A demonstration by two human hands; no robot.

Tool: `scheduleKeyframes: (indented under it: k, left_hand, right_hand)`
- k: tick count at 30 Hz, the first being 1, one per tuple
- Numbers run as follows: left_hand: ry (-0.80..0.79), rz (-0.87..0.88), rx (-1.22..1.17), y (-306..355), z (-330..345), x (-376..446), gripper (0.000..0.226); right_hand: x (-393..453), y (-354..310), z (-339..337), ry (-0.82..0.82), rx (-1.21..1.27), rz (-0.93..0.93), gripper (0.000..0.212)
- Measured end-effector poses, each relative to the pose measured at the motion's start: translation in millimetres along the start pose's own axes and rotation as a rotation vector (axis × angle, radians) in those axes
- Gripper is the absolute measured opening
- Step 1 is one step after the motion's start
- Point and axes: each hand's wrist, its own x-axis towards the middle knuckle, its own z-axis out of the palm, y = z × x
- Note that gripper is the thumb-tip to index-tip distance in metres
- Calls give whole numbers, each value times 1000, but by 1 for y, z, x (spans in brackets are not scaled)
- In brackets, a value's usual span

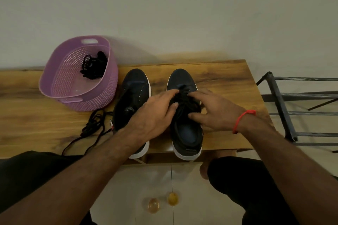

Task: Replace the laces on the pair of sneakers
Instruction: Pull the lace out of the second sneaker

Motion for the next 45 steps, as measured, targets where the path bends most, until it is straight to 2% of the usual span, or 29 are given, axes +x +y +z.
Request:
scheduleKeyframes:
  k: [3,5,8,14,20,24,28,30,36,41,45]
  left_hand:
    - [-5,-18,-24,-6,0,7,42]
    - [-38,-16,-46,-7,-2,10,43]
    - [-74,-26,-25,-4,-2,10,41]
    - [23,-79,0,-1,-1,9,7]
    - [21,-105,47,-1,4,10,11]
    - [4,-126,-14,-2,0,10,25]
    - [-57,-126,42,2,-1,7,77]
    - [-67,-132,145,3,1,6,87]
    - [-95,-155,237,2,5,6,91]
    - [-97,-145,263,2,6,6,87]
    - [-148,-151,200,1,3,5,83]
  right_hand:
    - [1,5,-14,-42,76,37,49]
    - [3,7,-19,-1,145,61,41]
    - [9,7,-15,85,8,-5,41]
    - [14,9,2,163,5,31,11]
    - [15,14,-5,186,111,51,3]
    - [14,17,-11,206,129,63,4]
    - [13,17,-14,247,124,60,9]
    - [13,16,-14,267,121,83,8]
    - [14,14,-12,441,112,225,23]
    - [15,13,-11,438,157,228,18]
    - [14,20,-17,530,157,253,11]
